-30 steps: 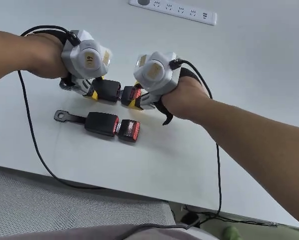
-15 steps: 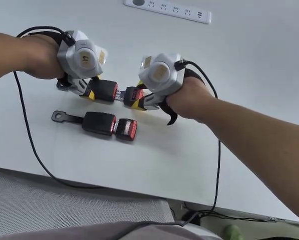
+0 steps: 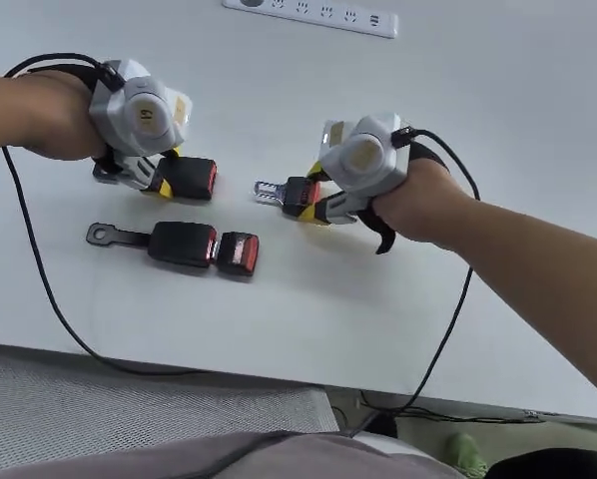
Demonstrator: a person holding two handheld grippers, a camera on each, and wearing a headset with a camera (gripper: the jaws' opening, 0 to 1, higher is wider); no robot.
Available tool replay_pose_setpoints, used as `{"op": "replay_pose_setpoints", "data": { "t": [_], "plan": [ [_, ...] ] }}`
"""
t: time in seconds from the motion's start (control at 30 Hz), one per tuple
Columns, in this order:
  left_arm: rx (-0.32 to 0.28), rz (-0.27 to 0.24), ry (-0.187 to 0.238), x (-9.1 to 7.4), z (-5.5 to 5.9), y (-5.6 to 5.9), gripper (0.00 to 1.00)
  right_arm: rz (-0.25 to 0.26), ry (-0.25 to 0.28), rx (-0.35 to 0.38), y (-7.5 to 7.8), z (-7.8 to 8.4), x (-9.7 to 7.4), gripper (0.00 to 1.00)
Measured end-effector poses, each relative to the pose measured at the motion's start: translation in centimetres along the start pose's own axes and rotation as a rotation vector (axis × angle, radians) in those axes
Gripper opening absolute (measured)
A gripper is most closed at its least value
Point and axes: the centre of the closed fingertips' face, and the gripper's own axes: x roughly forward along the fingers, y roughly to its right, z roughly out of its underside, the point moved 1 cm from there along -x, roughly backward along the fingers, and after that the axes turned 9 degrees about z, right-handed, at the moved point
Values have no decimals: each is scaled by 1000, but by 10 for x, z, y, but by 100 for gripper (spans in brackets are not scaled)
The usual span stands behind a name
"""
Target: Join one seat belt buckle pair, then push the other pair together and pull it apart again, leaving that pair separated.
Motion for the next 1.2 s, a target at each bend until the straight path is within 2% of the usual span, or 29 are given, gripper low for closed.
{"op": "replay_pose_setpoints", "data": {
  "t": [0.37, 0.5, 0.93, 1.07, 1.13, 1.2],
  "plan": [
    [4, -3, -7, 0, 0, 1, 32, 27, -69, 20, 2, 54, -29, 34],
    [3, -4, -8, 0, 0, 1, 32, 32, -89, 20, 2, 66, -37, 34],
    [9, -15, -7, -1, 1, 1, 32, 22, -136, 28, 4, 81, -44, 34],
    [26, -24, -15, -2, 0, 0, 33, 16, -147, 58, 4, 83, -45, 35],
    [29, -31, -16, -3, -1, 0, 34, 12, -148, 67, 4, 83, -45, 36],
    [9, -42, -13, -4, -1, -2, 36, 26, -149, 77, 7, 84, -45, 40]
  ]
}}
